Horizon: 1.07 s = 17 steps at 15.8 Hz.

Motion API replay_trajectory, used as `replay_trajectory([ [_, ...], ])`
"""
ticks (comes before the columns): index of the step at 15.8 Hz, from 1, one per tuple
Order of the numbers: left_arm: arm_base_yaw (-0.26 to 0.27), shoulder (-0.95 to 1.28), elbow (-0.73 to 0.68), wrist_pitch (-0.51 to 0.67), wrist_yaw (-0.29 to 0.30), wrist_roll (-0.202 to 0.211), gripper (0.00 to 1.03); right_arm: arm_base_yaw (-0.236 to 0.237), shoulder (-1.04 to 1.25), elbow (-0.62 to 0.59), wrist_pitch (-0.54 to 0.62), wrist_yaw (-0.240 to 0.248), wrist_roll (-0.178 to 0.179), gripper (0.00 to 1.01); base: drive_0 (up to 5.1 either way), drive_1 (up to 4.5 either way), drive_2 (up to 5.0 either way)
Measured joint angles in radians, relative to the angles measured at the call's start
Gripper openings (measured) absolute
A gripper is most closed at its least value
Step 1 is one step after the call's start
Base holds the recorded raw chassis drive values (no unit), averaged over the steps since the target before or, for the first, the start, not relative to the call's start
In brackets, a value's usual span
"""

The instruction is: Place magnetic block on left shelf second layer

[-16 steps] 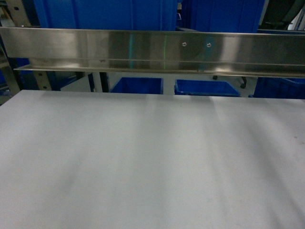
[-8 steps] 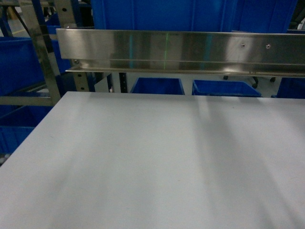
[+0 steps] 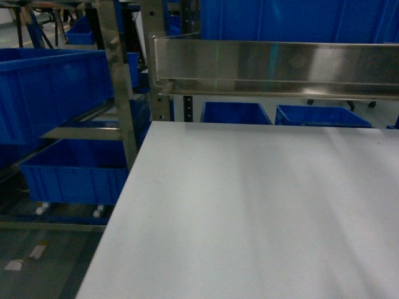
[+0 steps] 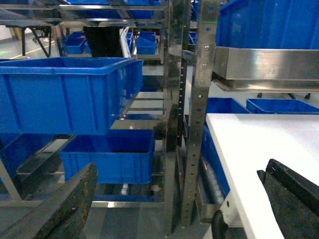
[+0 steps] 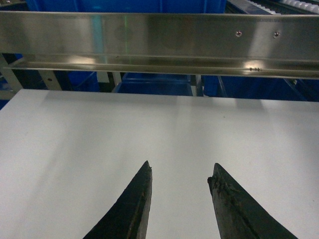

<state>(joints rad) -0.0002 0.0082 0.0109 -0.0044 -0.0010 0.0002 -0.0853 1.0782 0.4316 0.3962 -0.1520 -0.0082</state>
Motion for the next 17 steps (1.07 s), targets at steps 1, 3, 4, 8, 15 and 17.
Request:
replay_trajectory([
  [1, 0.000, 0.000, 0.000, 0.001, 0.000, 0.000, 0.98, 0.000, 0.000, 0.000, 0.004, 0.000, 0.000, 0.31, -5.1, 2.35, 2.3],
  [3, 0.000, 0.000, 0.000, 0.001, 0.000, 0.000, 0.98, 0.000, 0.000, 0.000, -0.001, 0.000, 0.000, 0.31, -5.0, 2.47, 2.5],
  [4, 0.000, 0.000, 0.000, 0.001, 0.000, 0.000, 0.98, 0.000, -0.001, 0.000, 0.008, 0.000, 0.000, 0.31, -5.0, 2.49, 2.5],
  [8, 0.000, 0.000, 0.000, 0.000, 0.001, 0.000, 0.98, 0.000, 0.000, 0.000, 0.000, 0.002, 0.000, 0.31, -5.0, 2.42, 2.4],
  [15, 0.000, 0.000, 0.000, 0.000, 0.001, 0.000, 0.98, 0.000, 0.000, 0.000, 0.005, 0.002, 0.000, 0.31, -4.9, 2.53, 2.5],
  [17, 0.000, 0.000, 0.000, 0.000, 0.000, 0.000, 0.98, 0.000, 0.000, 0.000, 0.008, 0.000, 0.000, 0.31, -5.0, 2.44, 2.4],
])
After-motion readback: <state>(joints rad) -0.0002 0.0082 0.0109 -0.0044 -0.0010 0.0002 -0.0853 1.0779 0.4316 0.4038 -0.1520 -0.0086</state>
